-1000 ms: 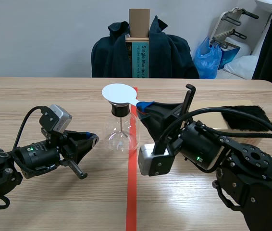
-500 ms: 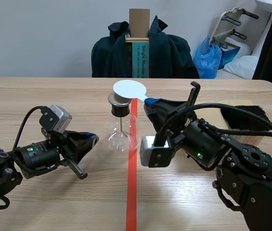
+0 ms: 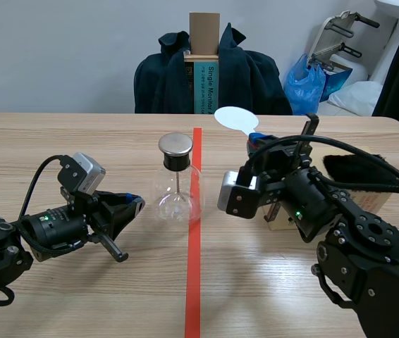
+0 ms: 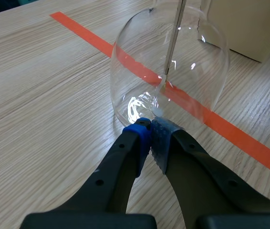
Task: Do the electroscope experiment.
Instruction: 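Move the plate toward and away from the electroscope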
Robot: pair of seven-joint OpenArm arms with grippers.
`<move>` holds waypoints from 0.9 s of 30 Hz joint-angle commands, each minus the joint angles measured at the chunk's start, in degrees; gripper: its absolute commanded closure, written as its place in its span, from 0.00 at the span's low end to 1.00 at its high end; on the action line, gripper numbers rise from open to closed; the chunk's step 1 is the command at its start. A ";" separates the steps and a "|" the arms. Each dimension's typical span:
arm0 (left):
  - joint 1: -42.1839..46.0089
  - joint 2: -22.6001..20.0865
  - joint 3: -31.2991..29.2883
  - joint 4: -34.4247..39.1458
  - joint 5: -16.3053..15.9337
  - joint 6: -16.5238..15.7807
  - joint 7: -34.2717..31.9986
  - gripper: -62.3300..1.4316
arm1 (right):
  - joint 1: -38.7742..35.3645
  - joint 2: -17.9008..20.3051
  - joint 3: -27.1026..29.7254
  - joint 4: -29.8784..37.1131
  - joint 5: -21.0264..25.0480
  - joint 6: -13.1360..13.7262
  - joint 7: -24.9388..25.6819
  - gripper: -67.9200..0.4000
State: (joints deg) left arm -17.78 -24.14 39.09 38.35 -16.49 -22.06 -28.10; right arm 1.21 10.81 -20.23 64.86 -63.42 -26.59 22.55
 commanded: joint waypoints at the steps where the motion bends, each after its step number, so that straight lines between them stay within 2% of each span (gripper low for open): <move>1: -0.33 -0.17 -0.44 1.25 -0.39 0.09 -0.85 0.93 | 0.68 -0.02 0.33 0.66 0.48 -1.05 -0.92 0.98; 4: -0.33 -0.17 -0.44 1.25 -0.39 0.09 -0.85 0.93 | 0.68 0.00 0.33 0.66 0.83 -2.78 -2.14 0.98; 9: -0.33 -0.17 -0.44 1.25 -0.39 0.09 -0.85 0.93 | 0.61 0.68 0.35 1.90 1.97 -10.82 -2.49 0.98; 12: -0.33 -0.17 -0.44 1.25 -0.37 0.09 -0.87 0.93 | -0.11 2.64 0.35 5.57 3.61 -14.40 -4.70 0.98; 16: -0.33 -0.17 -0.44 1.25 -0.37 0.09 -0.85 0.93 | -1.81 7.32 0.46 14.12 5.90 -18.14 -8.90 0.98; 22: -0.33 -0.17 -0.44 1.25 -0.37 0.09 -0.85 0.93 | -5.25 14.67 4.59 31.17 7.78 -18.27 -16.85 0.98; 27: -0.31 -0.81 -0.55 1.27 -0.39 -0.11 -0.83 0.93 | -6.67 17.77 11.98 43.95 8.20 -18.27 -22.45 0.98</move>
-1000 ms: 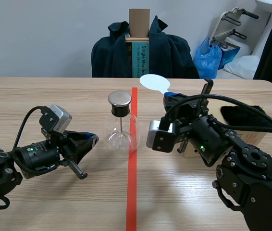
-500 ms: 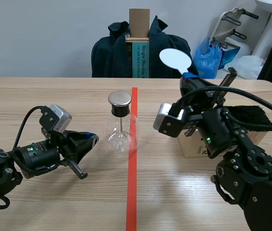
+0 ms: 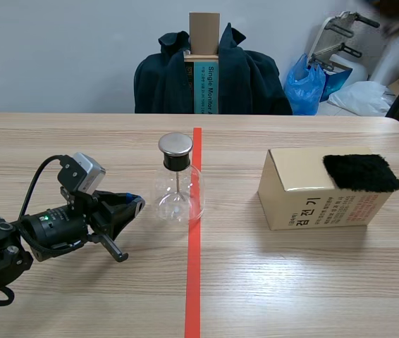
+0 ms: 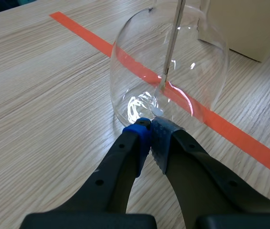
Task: Do the electroscope experiment.
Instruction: 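Move the plate toward and away from the electroscope, then rub the plate on the fur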
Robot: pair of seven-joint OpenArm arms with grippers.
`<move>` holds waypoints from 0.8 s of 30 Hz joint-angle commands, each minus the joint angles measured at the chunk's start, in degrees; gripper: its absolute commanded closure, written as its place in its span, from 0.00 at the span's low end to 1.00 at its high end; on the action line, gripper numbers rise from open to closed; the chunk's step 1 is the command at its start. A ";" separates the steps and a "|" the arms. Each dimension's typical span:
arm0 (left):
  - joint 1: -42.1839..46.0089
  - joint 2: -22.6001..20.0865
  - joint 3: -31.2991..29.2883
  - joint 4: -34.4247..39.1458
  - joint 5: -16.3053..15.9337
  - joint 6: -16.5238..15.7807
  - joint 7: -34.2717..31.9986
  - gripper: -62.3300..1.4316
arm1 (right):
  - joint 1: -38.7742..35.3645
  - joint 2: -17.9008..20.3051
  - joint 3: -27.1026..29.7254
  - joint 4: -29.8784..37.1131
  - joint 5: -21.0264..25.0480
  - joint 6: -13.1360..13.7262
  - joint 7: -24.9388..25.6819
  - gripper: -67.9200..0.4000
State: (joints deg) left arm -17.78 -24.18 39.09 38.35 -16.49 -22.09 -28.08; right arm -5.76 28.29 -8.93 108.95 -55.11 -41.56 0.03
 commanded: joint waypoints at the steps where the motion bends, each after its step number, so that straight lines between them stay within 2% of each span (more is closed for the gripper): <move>1: -0.31 -1.09 -0.55 1.44 -0.39 -0.11 -0.85 0.93 | 0.00 0.55 2.38 2.03 -0.11 -3.30 -0.52 0.98; 5: 0.57 -4.85 -0.59 4.33 -0.74 -2.89 -0.85 0.93 | -0.33 0.94 8.39 8.70 -0.11 -3.30 -2.54 0.98; 7: 2.19 -8.00 -1.18 7.96 -2.82 -4.98 -0.83 0.93 | -0.33 0.94 11.19 10.88 0.22 -3.30 -3.04 0.98; 10: 5.73 -13.53 -3.39 14.93 -6.12 -9.90 0.00 0.90 | -0.33 0.94 14.93 13.14 1.88 -3.30 -3.13 0.98; 12: 8.61 -17.84 -5.25 20.33 -8.66 -11.26 1.77 0.78 | -0.33 0.98 17.00 14.05 3.34 -3.30 -3.10 0.98; 14: 12.41 -22.58 -7.52 25.94 -11.74 -12.02 2.38 0.56 | -0.33 1.31 18.80 14.29 4.79 -3.30 -2.97 0.98; 16: 16.85 -26.86 -10.10 30.82 -14.60 -12.61 2.14 0.27 | -0.76 2.05 20.22 14.29 6.73 -3.30 -2.51 0.98; 18: 21.55 -30.47 -13.29 35.12 -16.46 -12.66 2.01 0.07 | -1.44 2.93 21.38 14.29 8.24 -3.30 -1.95 0.98; 19: 23.96 -32.06 -15.17 36.98 -16.92 -12.68 2.03 0.01 | -1.88 3.34 21.97 14.29 8.94 -3.30 -1.57 0.98; 20: 26.23 -33.35 -16.98 38.47 -17.07 -12.68 2.14 0.00 | -2.23 3.65 22.47 14.29 9.35 -3.30 -1.07 0.98; 24: 36.54 -37.05 -25.79 42.88 -18.12 -14.43 2.12 0.00 | -4.61 3.91 24.37 14.29 9.75 -3.30 0.20 0.98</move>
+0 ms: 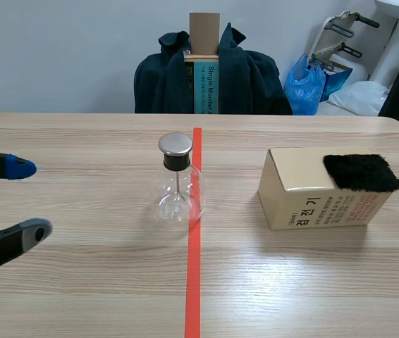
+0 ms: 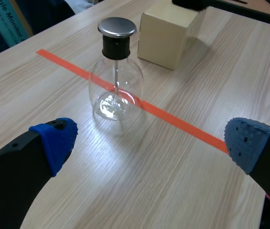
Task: Do the electroscope experiment.
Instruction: 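Rub the plate on the fur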
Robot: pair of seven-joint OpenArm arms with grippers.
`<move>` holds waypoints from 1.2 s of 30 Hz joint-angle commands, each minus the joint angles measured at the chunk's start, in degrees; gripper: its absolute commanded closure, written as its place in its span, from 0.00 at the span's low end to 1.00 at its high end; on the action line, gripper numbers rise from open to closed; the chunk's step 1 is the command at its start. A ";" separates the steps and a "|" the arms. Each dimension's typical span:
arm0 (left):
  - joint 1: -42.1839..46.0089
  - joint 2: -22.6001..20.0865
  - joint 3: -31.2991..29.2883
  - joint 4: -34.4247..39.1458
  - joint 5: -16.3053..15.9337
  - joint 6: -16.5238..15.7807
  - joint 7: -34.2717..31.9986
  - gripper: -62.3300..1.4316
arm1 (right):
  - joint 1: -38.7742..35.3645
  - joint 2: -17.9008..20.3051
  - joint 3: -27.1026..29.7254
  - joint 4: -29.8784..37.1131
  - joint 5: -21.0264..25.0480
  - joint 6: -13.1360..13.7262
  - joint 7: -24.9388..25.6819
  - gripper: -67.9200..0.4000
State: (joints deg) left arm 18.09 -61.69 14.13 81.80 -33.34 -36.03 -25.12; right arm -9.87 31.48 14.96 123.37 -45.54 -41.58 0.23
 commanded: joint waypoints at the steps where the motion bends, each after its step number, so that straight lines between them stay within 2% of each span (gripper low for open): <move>1: 3.45 0.15 -3.34 0.17 -1.68 -0.85 -0.85 0.00 | -1.44 0.72 1.01 -0.13 0.15 -3.28 0.42 0.98; 5: 13.53 0.07 -12.44 2.62 -1.70 -0.81 -2.54 0.00 | -5.29 0.72 3.19 -0.13 0.70 -3.28 1.66 0.98; 10: 24.52 0.44 -21.55 5.31 -1.68 -0.61 -7.04 0.00 | -13.49 0.61 3.82 -0.35 4.37 -3.26 2.97 0.98; 12: 27.54 1.49 -24.76 6.25 -1.66 -0.66 -6.86 0.00 | -16.61 0.52 3.76 -1.27 6.12 0.02 4.63 0.98; 18: 32.70 5.86 -30.36 7.78 -1.62 -0.57 -6.80 0.00 | -20.61 0.24 2.21 -10.23 9.18 14.10 12.33 0.98; 20: 33.40 7.02 -31.17 8.22 -1.60 -0.13 -6.82 0.00 | -20.57 0.24 0.63 -14.86 9.18 15.61 14.73 0.98; 24: 33.64 8.17 -31.30 8.66 -1.07 0.66 -6.78 0.00 | -19.63 -0.09 -4.20 -24.41 8.61 15.69 19.91 0.98; 25: 33.64 8.31 -31.30 8.66 -0.96 0.72 -6.78 0.00 | -18.78 -0.76 -5.44 -26.97 7.91 14.99 20.79 0.98; 30: 33.64 8.68 -31.30 8.66 -0.96 0.72 -6.80 0.00 | -10.95 -6.75 -9.22 -40.70 0.20 9.79 24.02 0.98; 36: 33.62 8.68 -31.30 8.66 -0.98 0.72 -6.80 0.00 | -4.57 -11.69 -9.81 -53.44 -5.84 8.68 27.69 0.98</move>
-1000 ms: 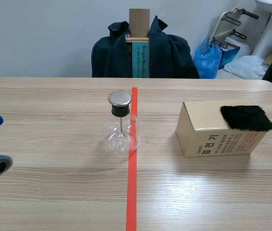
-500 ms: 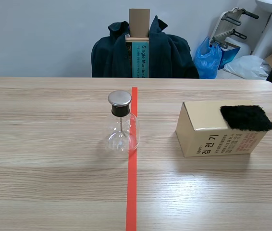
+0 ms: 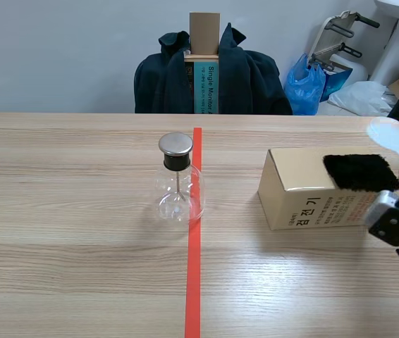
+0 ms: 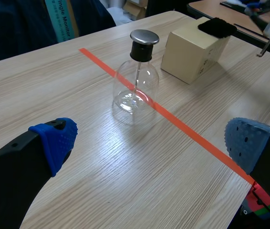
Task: Do the electroscope experiment.
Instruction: 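Rub the plate on the fur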
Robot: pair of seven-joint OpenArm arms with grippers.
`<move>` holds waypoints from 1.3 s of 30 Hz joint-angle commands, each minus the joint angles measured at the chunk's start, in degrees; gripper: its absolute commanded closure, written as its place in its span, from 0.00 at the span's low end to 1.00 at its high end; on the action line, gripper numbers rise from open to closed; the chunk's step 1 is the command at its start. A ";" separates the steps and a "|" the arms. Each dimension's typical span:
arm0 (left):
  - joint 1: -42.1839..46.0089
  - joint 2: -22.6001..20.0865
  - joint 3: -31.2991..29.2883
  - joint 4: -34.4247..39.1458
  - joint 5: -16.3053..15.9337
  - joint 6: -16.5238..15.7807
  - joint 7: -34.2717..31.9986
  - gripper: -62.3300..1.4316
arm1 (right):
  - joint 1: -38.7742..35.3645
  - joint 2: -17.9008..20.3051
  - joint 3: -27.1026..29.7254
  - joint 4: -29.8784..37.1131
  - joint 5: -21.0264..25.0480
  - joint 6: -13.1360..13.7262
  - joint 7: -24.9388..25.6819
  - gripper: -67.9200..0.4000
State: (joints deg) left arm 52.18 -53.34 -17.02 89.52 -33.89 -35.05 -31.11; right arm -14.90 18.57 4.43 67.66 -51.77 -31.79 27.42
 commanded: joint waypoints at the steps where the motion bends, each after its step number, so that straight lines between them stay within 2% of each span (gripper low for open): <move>1: -0.48 0.33 -0.15 0.94 -0.44 -0.26 -0.83 0.00 | 1.05 0.76 0.72 0.87 -0.22 -1.49 0.96 0.98; 8: -0.48 0.35 -0.15 0.94 -0.44 -0.26 -0.83 0.00 | 3.96 -1.95 0.74 -5.07 -4.79 -1.88 1.29 0.98; 13: -0.50 0.66 -0.15 0.94 -0.44 -0.26 -0.83 0.00 | 3.96 -2.10 0.72 -6.47 -6.14 -1.81 1.99 0.98; 18: -0.61 1.73 -0.15 0.94 -0.42 -0.26 -0.81 0.00 | 3.28 -1.97 0.74 -7.37 -7.69 0.39 9.53 0.98; 20: -0.61 1.92 -0.15 0.94 -0.42 -0.26 -0.83 0.00 | 2.47 -1.90 0.74 -7.37 -7.91 0.42 11.41 0.98; 22: -0.61 1.90 -0.15 0.94 -0.42 -0.26 -0.83 0.00 | 1.84 -1.92 0.76 -7.37 -8.02 0.07 9.25 0.98; 25: -0.61 1.90 -0.15 0.94 -0.42 -0.26 -0.83 0.00 | 1.22 -1.90 1.42 -7.37 -7.85 -0.33 1.11 0.98; 26: -0.61 1.90 -0.15 0.94 -0.42 -0.26 -0.83 0.00 | 1.05 -1.90 1.73 -7.37 -7.63 -0.15 0.37 0.98; 27: -0.61 1.90 -0.15 0.94 -0.42 -0.26 -0.85 0.00 | 0.79 -1.90 1.73 -7.37 -7.58 -0.07 1.44 0.98; 30: -0.61 1.90 -0.15 0.94 -0.44 -0.26 -0.85 0.00 | 0.42 -2.08 1.25 -7.34 -7.63 0.11 9.60 0.98; 31: -0.61 1.90 -0.15 0.94 -0.44 -0.26 -0.87 0.00 | 0.44 -2.05 1.25 -7.34 -7.63 -0.26 9.90 0.98; 33: -0.61 1.90 -0.15 0.94 -0.44 -0.26 -0.85 0.00 | 0.61 -2.03 1.73 -7.34 -7.61 -1.49 5.03 0.98; 34: -0.61 1.90 -0.15 0.94 -0.44 -0.26 -0.85 0.00 | 0.61 -2.01 2.21 -7.34 -7.61 -1.42 2.45 0.98; 35: -0.61 1.90 -0.15 0.94 -0.44 -0.26 -0.85 0.00 | 0.61 -1.92 2.69 -7.34 -7.61 -1.11 1.90 0.98; 37: -0.61 1.90 -0.15 0.94 -0.44 -0.26 -0.85 0.00 | 0.57 -1.90 2.69 -7.34 -7.85 1.14 7.43 0.98; 39: -0.61 1.90 -0.15 0.94 -0.44 -0.26 -0.85 0.00 | 0.61 -2.10 2.21 -7.34 -8.07 1.51 12.59 0.98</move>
State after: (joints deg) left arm 51.75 -51.59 -17.02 89.52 -33.69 -35.03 -31.14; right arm -14.35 16.36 7.51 59.92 -59.68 -30.46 39.79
